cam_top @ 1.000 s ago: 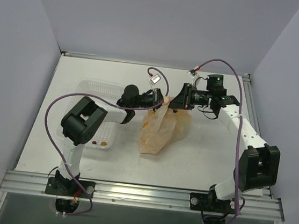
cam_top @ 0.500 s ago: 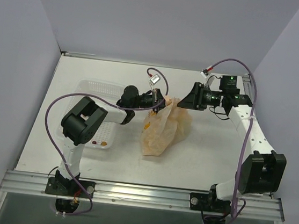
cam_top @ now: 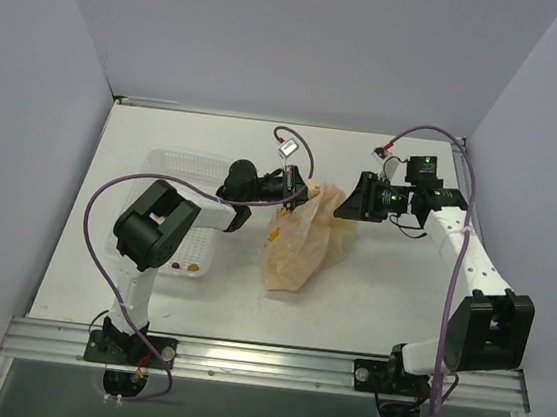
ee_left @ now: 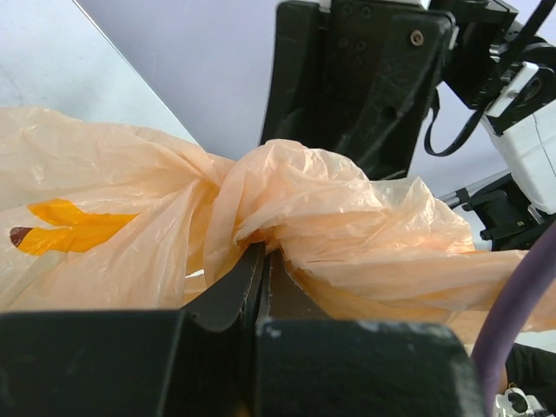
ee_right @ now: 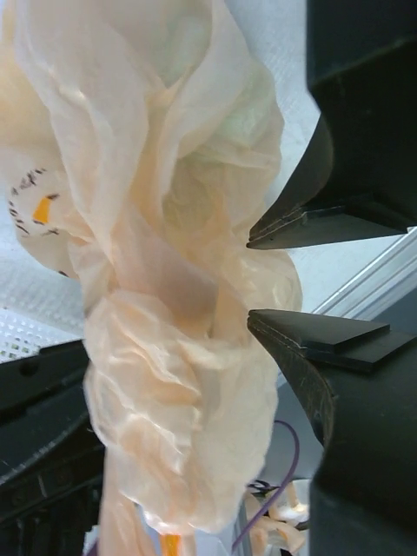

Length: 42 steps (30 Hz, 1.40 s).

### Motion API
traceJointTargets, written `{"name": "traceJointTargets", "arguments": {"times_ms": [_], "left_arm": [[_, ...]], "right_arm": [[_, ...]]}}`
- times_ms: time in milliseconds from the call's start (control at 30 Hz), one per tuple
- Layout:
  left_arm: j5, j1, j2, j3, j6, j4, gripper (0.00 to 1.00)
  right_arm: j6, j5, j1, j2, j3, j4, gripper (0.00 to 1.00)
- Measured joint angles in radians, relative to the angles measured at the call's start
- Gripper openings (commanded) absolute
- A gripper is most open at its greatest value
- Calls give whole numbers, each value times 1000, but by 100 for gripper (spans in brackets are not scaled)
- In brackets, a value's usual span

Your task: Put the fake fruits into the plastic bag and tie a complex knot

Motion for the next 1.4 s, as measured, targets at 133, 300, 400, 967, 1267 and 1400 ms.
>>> {"name": "traceJointTargets", "arguments": {"times_ms": [133,300,400,967,1267,1400], "left_arm": [[4,0,0,-13,0,12,0],[9,0,0,-23,0,15,0],[15,0,0,-24,-3,21,0],[13,0,3,-24,-25,87,0],[34,5,3,-54,-102,117,0],[50,5,3,-55,-103,120,0]], "right_arm": [[56,6,11,36,-6,104,37],[117,-9,41,73,-5,203,43],[142,-23,70,82,-5,238,47],[328,-39,138,124,-5,415,43],[326,-41,148,124,-11,433,65],[280,-35,149,118,-16,399,65]]}}
